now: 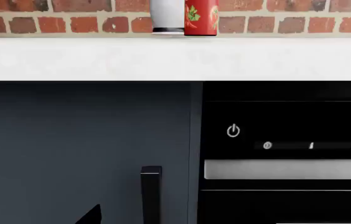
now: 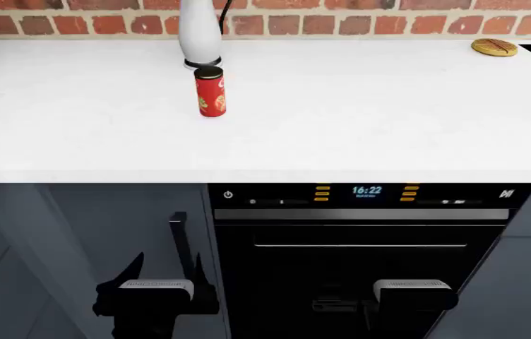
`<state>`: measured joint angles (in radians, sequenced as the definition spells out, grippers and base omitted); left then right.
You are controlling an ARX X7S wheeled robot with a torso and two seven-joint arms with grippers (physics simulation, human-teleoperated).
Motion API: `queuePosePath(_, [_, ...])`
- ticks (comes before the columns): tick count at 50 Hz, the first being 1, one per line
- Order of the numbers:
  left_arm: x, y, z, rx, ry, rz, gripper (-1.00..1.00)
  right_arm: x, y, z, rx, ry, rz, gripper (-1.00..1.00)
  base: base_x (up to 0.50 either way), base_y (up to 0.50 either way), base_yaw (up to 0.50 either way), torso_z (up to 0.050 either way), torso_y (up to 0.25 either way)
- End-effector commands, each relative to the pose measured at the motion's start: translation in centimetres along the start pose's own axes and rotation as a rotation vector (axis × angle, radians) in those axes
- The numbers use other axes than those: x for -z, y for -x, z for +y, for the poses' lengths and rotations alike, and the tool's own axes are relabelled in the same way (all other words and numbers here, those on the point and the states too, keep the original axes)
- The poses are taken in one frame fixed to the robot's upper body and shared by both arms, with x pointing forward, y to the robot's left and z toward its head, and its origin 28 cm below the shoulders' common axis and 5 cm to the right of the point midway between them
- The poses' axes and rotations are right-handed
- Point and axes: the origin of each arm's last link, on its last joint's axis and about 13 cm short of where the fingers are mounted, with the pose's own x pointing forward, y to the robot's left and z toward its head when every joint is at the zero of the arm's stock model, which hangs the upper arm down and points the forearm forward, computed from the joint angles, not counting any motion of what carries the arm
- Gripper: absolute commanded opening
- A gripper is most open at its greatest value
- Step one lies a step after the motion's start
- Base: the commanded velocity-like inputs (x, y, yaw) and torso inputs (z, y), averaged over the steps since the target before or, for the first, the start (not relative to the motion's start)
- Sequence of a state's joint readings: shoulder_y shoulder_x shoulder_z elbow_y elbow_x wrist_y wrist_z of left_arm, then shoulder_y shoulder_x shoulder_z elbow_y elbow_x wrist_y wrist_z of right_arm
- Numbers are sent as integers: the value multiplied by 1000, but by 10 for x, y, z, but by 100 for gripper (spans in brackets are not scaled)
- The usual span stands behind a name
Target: Pick the salsa and jam from the counter and place them in the cabinets closest to them.
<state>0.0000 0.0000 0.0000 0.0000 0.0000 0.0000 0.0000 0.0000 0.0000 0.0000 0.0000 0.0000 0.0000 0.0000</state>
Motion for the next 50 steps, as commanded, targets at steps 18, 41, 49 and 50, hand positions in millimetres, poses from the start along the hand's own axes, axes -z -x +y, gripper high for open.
queuePosePath(18, [-110,-11,19,17,-102,-99,100,-104,-12,-14,25,149,-164,100,0,0,0,19,0])
queuePosePath(41, [-185,8,49,-23,-182,-208,100,-167,7,-38,108,254,-241,100,30,0,0,50,0])
queuePosePath(49, [-186,17,54,-39,-206,-205,100,-174,12,-41,128,253,-256,100,224,0,0,50,0])
queuePosePath(50, [-186,18,54,-34,-212,-203,100,-175,12,-42,130,255,-257,100,227,0,0,50,0])
